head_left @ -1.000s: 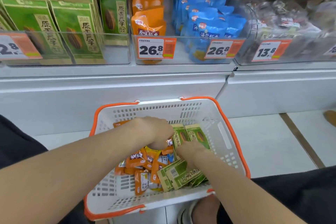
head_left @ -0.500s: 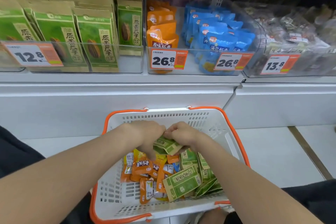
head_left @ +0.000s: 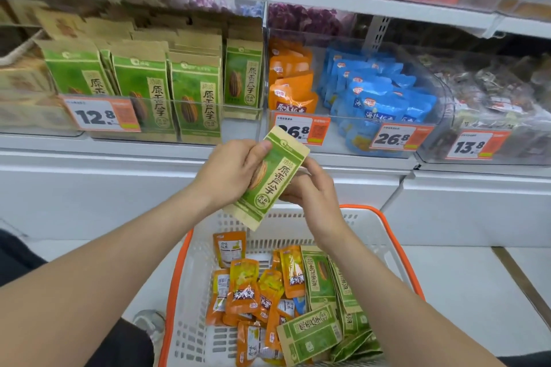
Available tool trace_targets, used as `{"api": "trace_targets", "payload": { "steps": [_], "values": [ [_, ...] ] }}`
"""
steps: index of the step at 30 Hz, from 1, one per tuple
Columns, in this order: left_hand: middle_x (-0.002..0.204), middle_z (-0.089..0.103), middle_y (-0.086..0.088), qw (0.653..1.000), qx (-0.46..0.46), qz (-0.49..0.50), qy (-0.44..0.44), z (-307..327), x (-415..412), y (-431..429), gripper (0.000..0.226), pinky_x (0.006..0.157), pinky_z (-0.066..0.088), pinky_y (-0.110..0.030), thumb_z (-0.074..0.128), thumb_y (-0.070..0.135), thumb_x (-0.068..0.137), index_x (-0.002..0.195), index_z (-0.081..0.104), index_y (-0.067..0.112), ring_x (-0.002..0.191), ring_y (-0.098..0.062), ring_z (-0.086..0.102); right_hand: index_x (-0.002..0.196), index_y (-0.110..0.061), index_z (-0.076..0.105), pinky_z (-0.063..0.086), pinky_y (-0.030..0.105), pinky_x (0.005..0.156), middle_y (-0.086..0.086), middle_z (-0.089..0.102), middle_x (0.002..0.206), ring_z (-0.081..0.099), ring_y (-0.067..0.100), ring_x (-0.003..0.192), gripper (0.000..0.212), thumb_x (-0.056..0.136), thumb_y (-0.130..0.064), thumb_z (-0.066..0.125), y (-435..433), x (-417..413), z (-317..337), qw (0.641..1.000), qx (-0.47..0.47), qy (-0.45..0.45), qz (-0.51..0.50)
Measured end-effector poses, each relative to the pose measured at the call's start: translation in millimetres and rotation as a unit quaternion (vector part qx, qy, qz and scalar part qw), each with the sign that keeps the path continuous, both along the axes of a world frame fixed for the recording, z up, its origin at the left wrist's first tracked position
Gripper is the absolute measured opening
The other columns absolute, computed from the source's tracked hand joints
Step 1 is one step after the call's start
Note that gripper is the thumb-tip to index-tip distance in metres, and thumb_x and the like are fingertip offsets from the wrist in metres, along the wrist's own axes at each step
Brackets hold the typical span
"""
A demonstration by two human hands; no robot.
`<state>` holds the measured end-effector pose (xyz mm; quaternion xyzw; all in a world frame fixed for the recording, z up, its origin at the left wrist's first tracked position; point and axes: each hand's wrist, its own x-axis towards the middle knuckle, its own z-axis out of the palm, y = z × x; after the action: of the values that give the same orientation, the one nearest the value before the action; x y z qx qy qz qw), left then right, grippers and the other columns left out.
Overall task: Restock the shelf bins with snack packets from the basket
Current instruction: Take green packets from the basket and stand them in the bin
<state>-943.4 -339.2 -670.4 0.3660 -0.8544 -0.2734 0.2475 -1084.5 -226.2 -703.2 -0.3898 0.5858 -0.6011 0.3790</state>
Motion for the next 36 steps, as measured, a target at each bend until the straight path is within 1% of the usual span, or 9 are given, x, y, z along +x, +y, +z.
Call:
{"api": "trace_targets", "payload": {
  "steps": [4, 8, 14, 17, 20, 23, 27, 31, 36],
  "values": [
    [0.066, 0.055, 0.009, 0.990, -0.123, 0.040, 0.057, 17.1, -0.5, -1.4, 0.047, 0.062, 0.042, -0.041, 0.023, 0.053, 0.111, 0.076, 0.045, 0.032, 0.065, -0.021, 0.055, 0.131, -0.020, 0.058, 0.062, 0.038, 0.073, 0.010, 0.077, 0.103, 0.075, 0.032, 0.088, 0.030, 0.101, -0.014, 0.060, -5.1, 17.3, 32.7, 0.994, -0.101, 0.014, -0.028],
    [0.073, 0.055, 0.010, 0.973, -0.179, 0.061, 0.131, 41.8, 1.1, -7.8, 0.036, 0.063, 0.041, -0.039, 0.029, 0.041, 0.113, 0.086, 0.050, 0.030, 0.070, -0.020, 0.055, 0.129, -0.019, 0.054, 0.062, 0.051, 0.083, 0.002, 0.076, 0.109, 0.075, 0.020, 0.098, 0.040, 0.095, -0.012, 0.074, -19.7, 21.5, 61.1, 0.981, -0.149, 0.107, -0.057],
    [0.113, 0.059, -0.010, 0.917, -0.250, 0.165, 0.263, 65.8, 8.3, -28.0, 0.026, 0.097, 0.044, -0.040, 0.041, 0.012, 0.103, 0.113, 0.064, 0.007, 0.109, -0.023, 0.054, 0.125, -0.010, 0.042, 0.059, 0.053, 0.082, -0.003, 0.072, 0.105, 0.074, 0.019, 0.095, 0.047, 0.091, -0.007, 0.074, -54.8, 17.6, 106.6, 0.929, -0.267, 0.221, -0.126],
    [0.136, 0.052, -0.014, 0.935, -0.252, 0.209, 0.138, 67.6, 11.3, -34.2, 0.040, 0.110, 0.039, -0.052, 0.053, 0.010, 0.084, 0.123, 0.058, 0.009, 0.128, -0.033, 0.047, 0.124, -0.009, 0.040, 0.058, 0.048, 0.084, -0.004, 0.070, 0.101, 0.072, 0.016, 0.092, 0.048, 0.089, -0.005, 0.072, -79.3, 12.6, 126.3, 0.906, -0.275, 0.285, -0.150],
    [0.171, 0.016, -0.009, 0.950, -0.214, 0.226, -0.042, 63.0, 15.9, -38.9, 0.071, 0.122, 0.010, -0.067, 0.064, 0.017, 0.081, 0.147, 0.038, 0.019, 0.158, -0.036, 0.010, 0.125, -0.013, 0.040, 0.055, 0.033, 0.080, -0.011, 0.068, 0.095, 0.069, 0.010, 0.084, 0.052, 0.086, -0.004, 0.074, -101.3, 7.8, 136.5, 0.895, -0.213, 0.374, -0.113],
    [0.174, 0.000, -0.004, 0.941, -0.224, 0.227, -0.117, 59.3, 20.7, -44.5, 0.094, 0.118, 0.008, -0.075, 0.071, 0.021, 0.082, 0.158, 0.016, 0.024, 0.160, -0.037, -0.003, 0.132, -0.028, 0.040, 0.053, 0.043, 0.082, -0.015, 0.065, 0.113, 0.067, 0.021, 0.090, 0.062, 0.086, -0.007, 0.074, -117.6, 5.1, 141.1, 0.869, -0.150, 0.470, -0.036],
    [0.173, 0.007, -0.006, 0.919, -0.249, 0.255, -0.171, 63.2, 23.9, -48.9, 0.102, 0.118, 0.013, -0.074, 0.071, 0.030, 0.084, 0.164, 0.008, 0.015, 0.159, -0.038, 0.002, 0.124, -0.029, 0.055, 0.037, 0.046, 0.091, -0.004, 0.069, 0.109, 0.058, 0.032, 0.110, 0.044, 0.086, -0.022, 0.075, -146.9, 2.8, 144.2, 0.794, -0.022, 0.605, -0.061],
    [0.168, 0.021, -0.006, 0.913, -0.264, 0.251, -0.186, 67.8, 23.3, -51.0, 0.097, 0.117, 0.016, -0.073, 0.074, 0.031, 0.082, 0.160, 0.019, 0.015, 0.158, -0.037, 0.011, 0.102, -0.021, 0.059, 0.034, 0.050, 0.096, 0.007, 0.066, 0.100, 0.054, 0.036, 0.113, 0.024, 0.082, -0.015, 0.071, -171.5, 9.0, 151.5, 0.690, 0.073, 0.717, -0.066],
    [0.166, 0.026, -0.004, 0.922, -0.254, 0.234, -0.177, 71.1, 20.8, -52.8, 0.092, 0.115, 0.019, -0.071, 0.077, 0.026, 0.080, 0.156, 0.026, 0.015, 0.158, -0.035, 0.013, 0.129, -0.018, 0.054, 0.024, 0.062, 0.113, 0.015, 0.065, 0.123, 0.047, 0.042, 0.132, 0.047, 0.086, -0.023, 0.073, -196.0, 14.4, 155.5, 0.610, 0.133, 0.780, -0.054]
  ]
}}
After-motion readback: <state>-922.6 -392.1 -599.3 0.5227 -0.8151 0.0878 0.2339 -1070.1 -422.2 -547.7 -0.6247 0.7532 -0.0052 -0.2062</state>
